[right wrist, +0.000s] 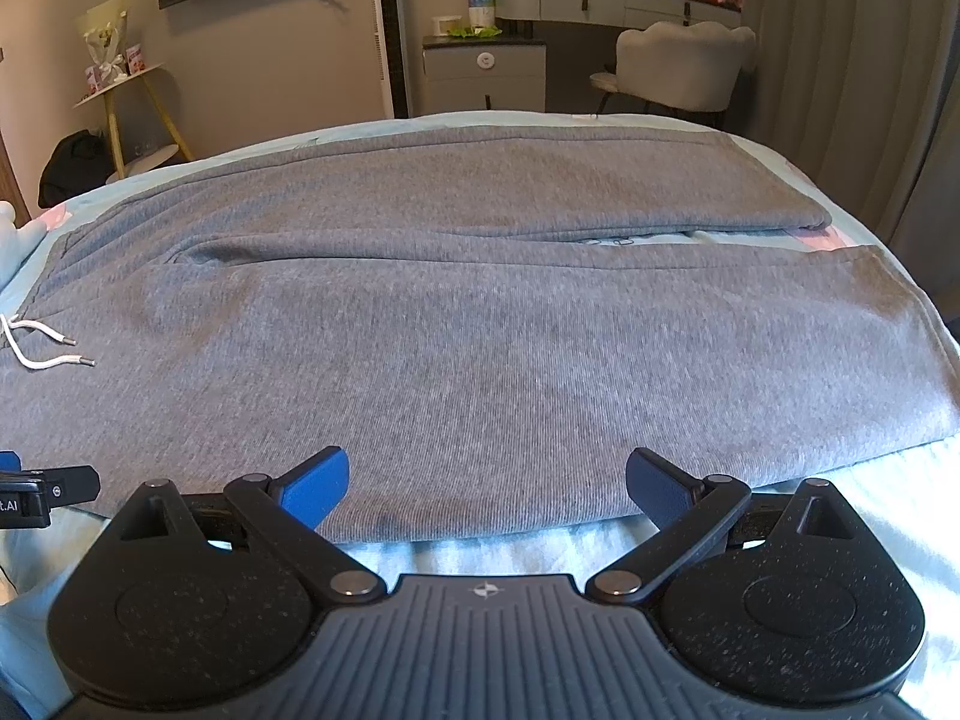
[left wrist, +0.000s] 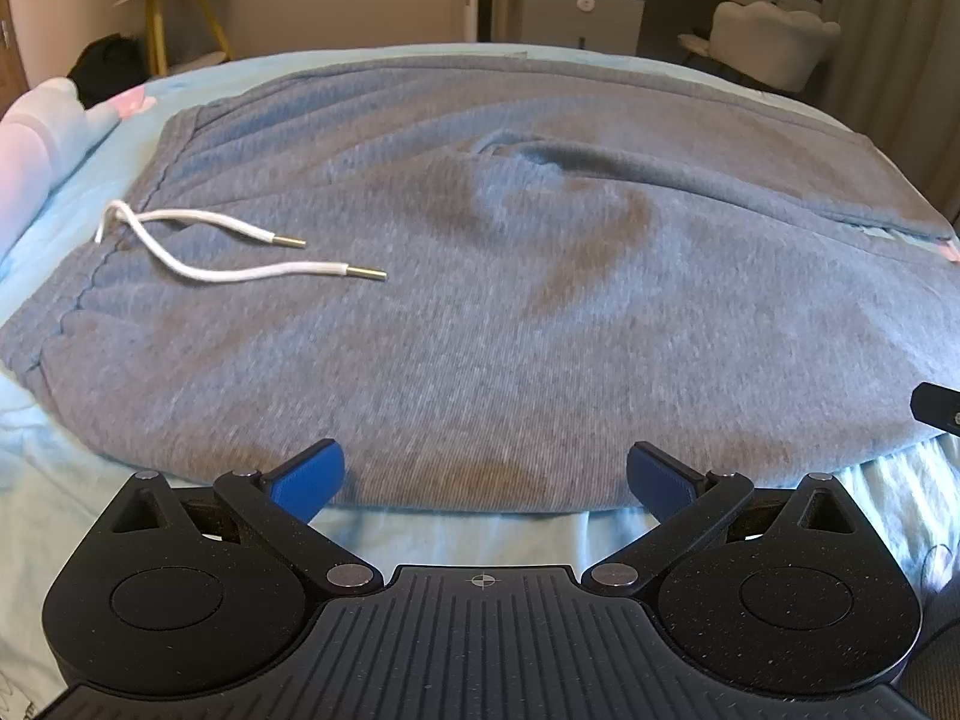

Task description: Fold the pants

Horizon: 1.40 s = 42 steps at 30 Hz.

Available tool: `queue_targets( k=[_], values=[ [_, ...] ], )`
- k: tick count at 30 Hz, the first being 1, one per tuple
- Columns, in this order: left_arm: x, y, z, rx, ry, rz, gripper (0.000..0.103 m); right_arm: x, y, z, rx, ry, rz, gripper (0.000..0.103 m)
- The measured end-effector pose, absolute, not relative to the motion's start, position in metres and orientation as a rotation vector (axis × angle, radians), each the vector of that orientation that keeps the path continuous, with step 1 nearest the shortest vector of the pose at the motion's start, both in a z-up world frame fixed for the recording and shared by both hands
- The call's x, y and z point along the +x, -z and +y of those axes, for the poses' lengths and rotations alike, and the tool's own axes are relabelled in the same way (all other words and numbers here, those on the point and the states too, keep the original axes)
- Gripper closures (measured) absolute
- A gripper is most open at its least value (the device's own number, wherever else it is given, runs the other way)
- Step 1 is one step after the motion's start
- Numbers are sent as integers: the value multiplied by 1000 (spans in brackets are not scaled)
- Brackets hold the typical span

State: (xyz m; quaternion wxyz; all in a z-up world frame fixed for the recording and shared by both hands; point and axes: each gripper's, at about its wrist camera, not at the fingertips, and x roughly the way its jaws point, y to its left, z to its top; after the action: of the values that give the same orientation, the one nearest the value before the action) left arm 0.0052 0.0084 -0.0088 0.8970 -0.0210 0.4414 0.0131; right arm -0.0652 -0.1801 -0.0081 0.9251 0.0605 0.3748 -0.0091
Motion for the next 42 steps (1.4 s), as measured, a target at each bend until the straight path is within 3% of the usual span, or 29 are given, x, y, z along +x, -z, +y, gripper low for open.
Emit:
queue_targets(
  k=[42],
  values=[
    [7,10,9,-47,-42,940,0,-58,14,-186,177,16,809,4]
  ],
)
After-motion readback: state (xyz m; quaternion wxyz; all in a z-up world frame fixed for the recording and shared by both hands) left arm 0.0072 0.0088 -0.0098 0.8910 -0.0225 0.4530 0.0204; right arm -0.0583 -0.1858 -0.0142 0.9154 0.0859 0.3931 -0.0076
